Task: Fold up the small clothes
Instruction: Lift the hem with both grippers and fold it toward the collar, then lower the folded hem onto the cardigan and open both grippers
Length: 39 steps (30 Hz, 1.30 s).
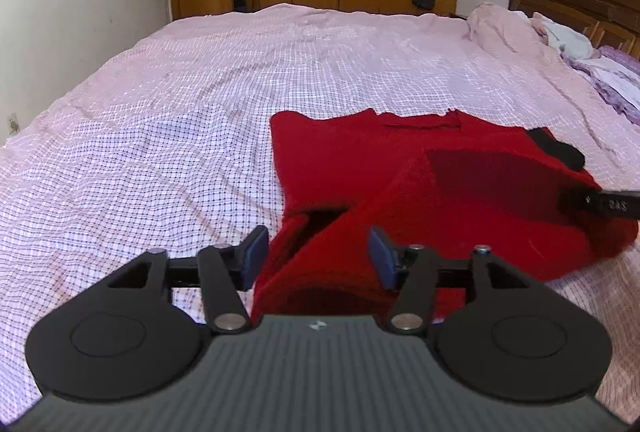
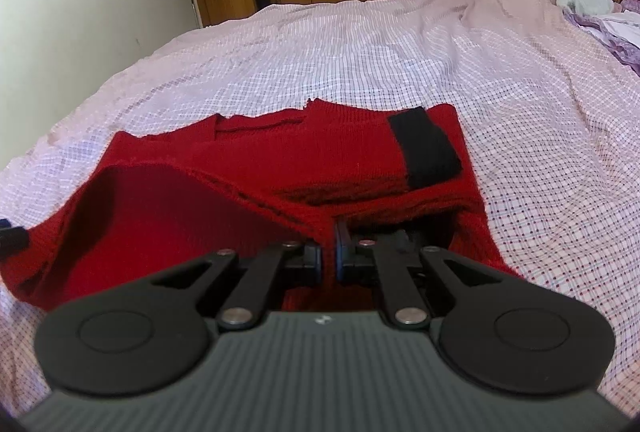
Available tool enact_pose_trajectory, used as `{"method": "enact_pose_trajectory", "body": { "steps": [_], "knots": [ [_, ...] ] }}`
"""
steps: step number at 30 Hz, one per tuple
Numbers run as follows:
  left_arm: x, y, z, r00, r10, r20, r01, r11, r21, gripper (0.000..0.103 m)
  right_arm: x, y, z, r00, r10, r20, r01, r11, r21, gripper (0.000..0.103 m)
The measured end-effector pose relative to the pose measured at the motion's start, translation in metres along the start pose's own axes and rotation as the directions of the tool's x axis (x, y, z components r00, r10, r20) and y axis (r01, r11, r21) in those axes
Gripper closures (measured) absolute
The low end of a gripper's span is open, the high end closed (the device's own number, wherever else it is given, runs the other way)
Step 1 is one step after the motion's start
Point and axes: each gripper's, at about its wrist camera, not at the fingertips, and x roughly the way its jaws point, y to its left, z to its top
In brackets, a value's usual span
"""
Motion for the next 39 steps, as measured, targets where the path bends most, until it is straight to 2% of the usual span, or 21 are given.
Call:
{"method": "enact_pose_trajectory", "body": {
  "steps": [2,8,14,19,22,24,25,26,28,29,35,39],
  "knots": [
    [-0.006,0.000,-0.004,1.000,-0.003,-0.007,0.003,1.000,0.027,0.034,0.001,0.000,0.000,1.000,-0.001,-0.002,0.001,1.000,0.000,0.094],
    [-0.018,-0.006,-0.014,1.000,-0.010,-0.025,0.014,0.989,0.150,0.033,0.000,0.001,-0.001,1.000,-0.005,-0.004,0.005,1.000,0.006,0.094],
    [-0.026,-0.006,-0.022,0.998,-0.034,-0.054,0.045,0.977,0.208,0.033,0.001,0.002,-0.001,1.000,-0.013,-0.009,0.013,1.000,-0.001,0.094],
    [-0.016,0.000,-0.025,0.999,-0.003,-0.052,0.015,0.971,0.237,0.033,0.001,0.003,-0.003,1.000,-0.019,-0.010,0.019,1.000,-0.002,0.094],
    [-0.003,0.007,-0.021,0.999,-0.032,-0.039,0.040,0.974,0.222,0.033,0.001,0.004,-0.005,1.000,-0.024,-0.012,0.024,1.000,-0.002,0.094],
    [0.005,0.009,-0.020,0.996,-0.085,-0.022,0.088,0.971,0.221,0.034,0.000,0.005,-0.006,1.000,-0.029,-0.010,0.029,1.000,-0.007,0.094],
    [0.007,0.009,-0.020,0.994,-0.108,-0.014,0.108,0.969,0.223,0.041,-0.001,0.006,-0.007,0.999,-0.031,-0.008,0.031,0.999,-0.010,0.094],
    [0.009,0.009,-0.020,0.991,-0.137,-0.008,0.135,0.965,0.226,0.063,-0.002,0.006,-0.007,0.999,-0.033,-0.006,0.033,0.999,-0.013,0.094],
    [0.014,0.008,-0.019,0.989,-0.150,-0.013,0.150,0.966,0.210,0.084,-0.004,0.008,-0.008,0.999,-0.037,0.003,0.037,0.999,-0.015,0.094],
    [0.014,0.008,-0.019,0.989,-0.147,-0.002,0.145,0.970,0.197,0.090,-0.006,0.008,-0.008,0.999,-0.038,0.016,0.038,0.999,-0.011,0.094],
    [0.003,0.020,0.003,0.987,-0.120,0.109,0.113,0.991,0.067,0.093,-0.032,0.016,0.001,0.986,-0.053,0.155,0.060,0.997,-0.039,0.094],
    [0.002,0.015,0.027,0.979,-0.093,0.182,0.082,0.994,0.067,0.093,-0.046,0.021,0.022,0.963,-0.075,0.261,0.094,0.994,-0.060,0.094]
  ]
}}
